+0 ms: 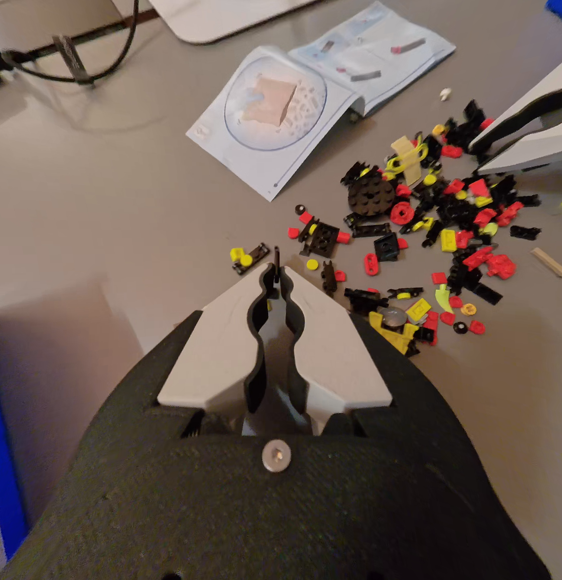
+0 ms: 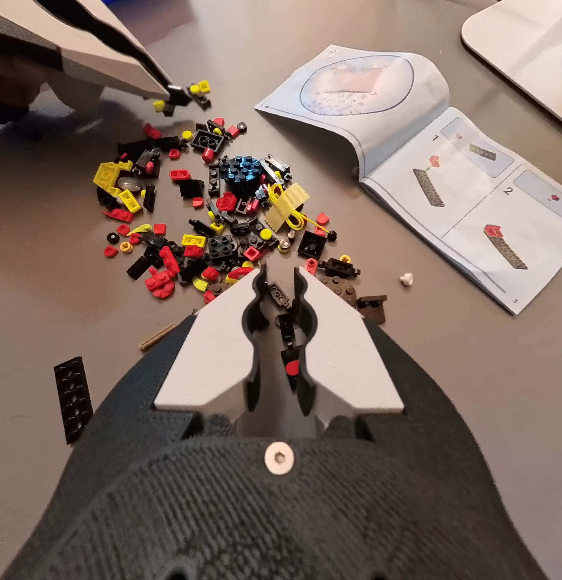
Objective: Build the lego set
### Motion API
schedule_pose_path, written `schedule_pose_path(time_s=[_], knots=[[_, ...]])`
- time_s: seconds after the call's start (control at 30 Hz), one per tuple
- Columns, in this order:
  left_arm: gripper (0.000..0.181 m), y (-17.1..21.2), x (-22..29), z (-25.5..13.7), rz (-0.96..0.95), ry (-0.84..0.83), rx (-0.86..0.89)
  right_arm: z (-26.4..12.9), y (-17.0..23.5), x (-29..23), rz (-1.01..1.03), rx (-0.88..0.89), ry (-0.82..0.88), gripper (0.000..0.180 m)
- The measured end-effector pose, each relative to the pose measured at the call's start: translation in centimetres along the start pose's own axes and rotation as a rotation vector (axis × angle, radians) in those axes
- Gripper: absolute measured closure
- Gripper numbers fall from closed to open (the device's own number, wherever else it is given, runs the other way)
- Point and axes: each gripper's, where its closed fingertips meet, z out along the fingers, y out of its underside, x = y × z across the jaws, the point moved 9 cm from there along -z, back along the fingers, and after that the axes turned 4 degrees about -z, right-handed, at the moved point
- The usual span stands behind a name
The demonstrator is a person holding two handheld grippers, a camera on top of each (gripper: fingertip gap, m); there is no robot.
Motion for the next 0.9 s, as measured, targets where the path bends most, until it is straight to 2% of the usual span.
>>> schedule_pose_path(time_s=[0.17, 0.37, 0.47, 0.57, 0.7, 0.9], knots=[[0.181, -0.4, 0.8, -0.5, -0.018, 0.090, 0.052, 0.0, 0.1, 0.1, -0.005, -0.007, 0.005, 0.163], [0.181, -0.5, 2.4, -1.0, 0.027, 0.300, 0.062, -0.1, 0.1, 0.2, 0.000, -0.006, 0.005, 0.163], [0.167, 0.0, 3.0, -0.7, 0.036, 0.357, 0.007, -0.1, 0.2, 0.3, 0.003, -0.005, 0.004, 0.164], [0.151, 0.7, 3.2, 0.0, 0.040, 0.357, -0.083, 0.0, 0.2, 0.4, 0.008, -0.001, -0.001, 0.164], [0.162, 0.8, 3.1, 0.3, 0.090, 0.276, -0.097, 0.0, 0.2, 0.4, 0.006, -0.004, -0.004, 0.164], [0.162, 0.6, 1.3, 0.3, 0.010, 0.187, -0.072, 0.1, 0.2, 0.3, 0.007, -0.003, -0.007, 0.164]])
